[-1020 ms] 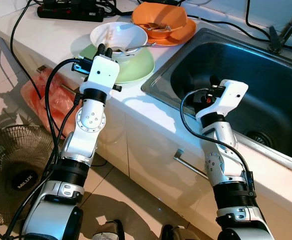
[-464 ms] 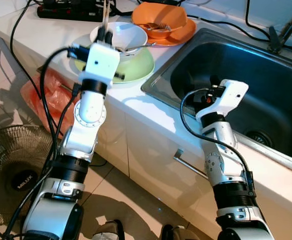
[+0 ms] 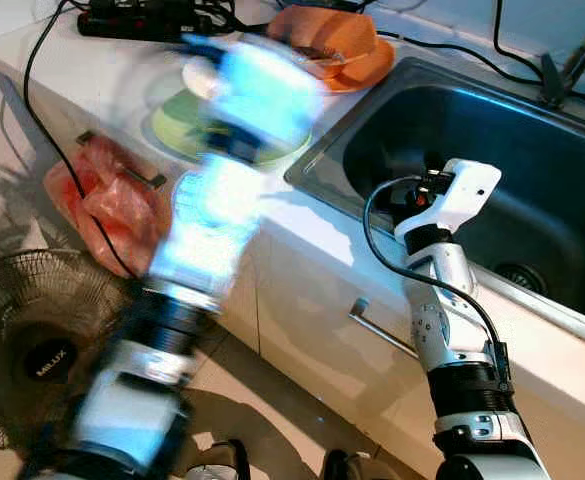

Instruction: Kitchen organization

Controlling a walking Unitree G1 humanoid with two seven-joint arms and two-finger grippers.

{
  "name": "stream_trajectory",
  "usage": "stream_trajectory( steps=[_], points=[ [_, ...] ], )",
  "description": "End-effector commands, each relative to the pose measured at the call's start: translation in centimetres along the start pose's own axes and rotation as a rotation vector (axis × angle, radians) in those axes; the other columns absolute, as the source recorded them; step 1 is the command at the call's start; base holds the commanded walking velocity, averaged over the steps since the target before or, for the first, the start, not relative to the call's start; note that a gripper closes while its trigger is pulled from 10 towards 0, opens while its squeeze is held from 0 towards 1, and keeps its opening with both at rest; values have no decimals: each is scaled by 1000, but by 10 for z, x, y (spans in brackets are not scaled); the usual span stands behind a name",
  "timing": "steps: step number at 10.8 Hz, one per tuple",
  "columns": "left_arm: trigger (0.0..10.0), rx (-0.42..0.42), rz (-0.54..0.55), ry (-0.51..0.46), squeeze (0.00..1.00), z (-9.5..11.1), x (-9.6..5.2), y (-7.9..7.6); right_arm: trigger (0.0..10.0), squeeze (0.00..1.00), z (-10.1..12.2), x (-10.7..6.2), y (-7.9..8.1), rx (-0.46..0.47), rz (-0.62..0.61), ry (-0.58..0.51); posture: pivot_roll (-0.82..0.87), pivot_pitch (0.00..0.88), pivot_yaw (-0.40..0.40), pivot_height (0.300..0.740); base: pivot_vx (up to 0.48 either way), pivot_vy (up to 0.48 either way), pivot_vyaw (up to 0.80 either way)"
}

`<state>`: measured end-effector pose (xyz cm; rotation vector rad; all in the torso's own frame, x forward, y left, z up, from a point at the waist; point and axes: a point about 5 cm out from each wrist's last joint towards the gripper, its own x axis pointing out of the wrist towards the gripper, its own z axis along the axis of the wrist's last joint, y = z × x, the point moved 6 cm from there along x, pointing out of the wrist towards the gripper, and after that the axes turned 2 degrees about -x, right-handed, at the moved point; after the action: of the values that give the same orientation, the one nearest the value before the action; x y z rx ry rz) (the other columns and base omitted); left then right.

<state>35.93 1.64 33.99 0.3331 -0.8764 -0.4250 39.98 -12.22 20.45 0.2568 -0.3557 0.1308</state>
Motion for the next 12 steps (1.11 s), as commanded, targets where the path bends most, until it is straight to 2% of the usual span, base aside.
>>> stream_trajectory(
  steps=[1,2,3,4,6,7,8,11,12],
  points=[
    [10000,-19,-34,-20,0,7,2,-6,10000,0,-5,-2,-5,-12,-20,11,62,136,5,740,0,0,0],
    [10000,-100,-74,-6,0,7,3,-21,10000,0,-1,-2,-8,-67,-34,-5,62,136,5,740,0,0,0],
    [10000,-198,-95,24,0,4,4,-29,10000,0,6,-1,-13,-169,-48,-32,54,137,12,740,0,0,0],
    [10000,-262,-110,50,0,1,3,-32,10000,0,13,0,-21,-210,-83,-57,54,137,12,740,0,0,0],
    [10000,-291,-110,57,0,1,2,-31,10000,0,20,3,-27,-213,-109,-76,54,137,12,740,0,0,0],
    [10000,-311,-99,59,0,1,2,-29,10000,0,33,7,-26,-232,-108,-113,54,137,12,740,0,0,0],
    [10000,-352,-74,62,0,2,2,-23,10000,0,55,12,-24,-256,-109,-179,48,138,13,740,0,0,0],
    [10000,-408,-53,73,0,3,1,-17,10000,0,84,18,-34,-307,-146,-250,34,127,12,740,0,0,0],
    [10000,-447,-46,79,0,2,1,-16,10000,0,89,18,-35,-443,-133,-261,32,119,12,740,0,0,0]
  ],
)
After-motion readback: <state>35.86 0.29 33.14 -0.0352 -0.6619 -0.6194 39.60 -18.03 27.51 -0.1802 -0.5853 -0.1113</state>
